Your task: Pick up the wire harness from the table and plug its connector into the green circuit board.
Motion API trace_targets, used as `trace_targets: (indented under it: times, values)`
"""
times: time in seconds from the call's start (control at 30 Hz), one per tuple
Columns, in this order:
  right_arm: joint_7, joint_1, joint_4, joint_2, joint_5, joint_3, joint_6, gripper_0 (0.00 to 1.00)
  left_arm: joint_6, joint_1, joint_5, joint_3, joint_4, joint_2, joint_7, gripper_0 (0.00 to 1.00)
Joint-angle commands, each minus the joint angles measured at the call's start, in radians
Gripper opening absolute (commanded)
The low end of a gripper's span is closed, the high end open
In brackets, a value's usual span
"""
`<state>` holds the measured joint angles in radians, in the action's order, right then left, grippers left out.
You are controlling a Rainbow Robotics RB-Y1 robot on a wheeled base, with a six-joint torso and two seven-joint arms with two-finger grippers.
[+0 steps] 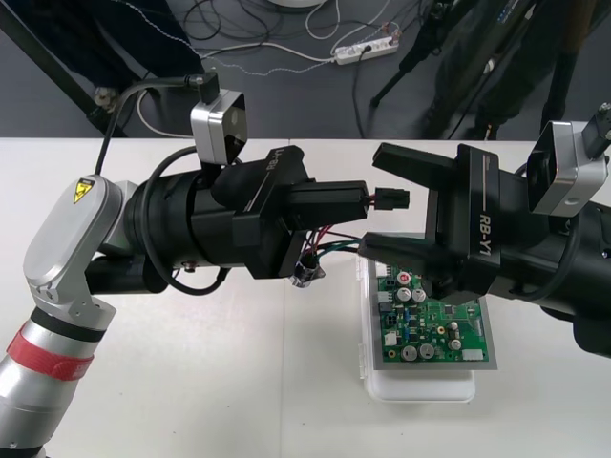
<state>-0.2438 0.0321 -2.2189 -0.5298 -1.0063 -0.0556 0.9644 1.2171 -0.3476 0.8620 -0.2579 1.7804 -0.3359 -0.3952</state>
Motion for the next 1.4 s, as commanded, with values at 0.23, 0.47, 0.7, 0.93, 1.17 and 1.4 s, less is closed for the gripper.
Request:
trace_targets:
  times: [0.23, 0.47, 0.7, 0.93, 1.17, 1.4]
  values:
    - [-0.032, 0.006, 0.002, 0.014, -0.060, 0.045, 0.092, 1.00, -0.019, -0.036, -0.009, 0.000, 0.020, 0.012, 0.088, 0.00]
    - [-0.057, 0.006, 0.002, 0.014, -0.153, 0.181, 0.277, 1.00, -0.001, -0.014, -0.009, 0.005, 0.022, -0.032, 0.099, 0.00]
    - [-0.183, 0.022, -0.004, -0.032, -0.201, 0.349, 0.534, 1.00, 0.022, 0.013, -0.009, 0.014, 0.020, -0.078, 0.107, 0.00]
    - [-0.298, 0.092, -0.005, -0.095, -0.252, 0.439, 0.606, 1.00, 0.044, 0.058, 0.015, 0.043, 0.020, -0.126, 0.125, 0.00]
    - [-0.410, 0.111, -0.019, -0.211, -0.301, 0.430, 0.606, 1.00, 0.141, 0.068, 0.020, 0.085, -0.070, -0.126, 0.191, 0.00]
    - [-0.474, 0.103, -0.054, -0.378, -0.364, 0.376, 0.606, 1.00, 0.248, 0.068, 0.011, 0.094, -0.223, -0.120, 0.340, 0.00]
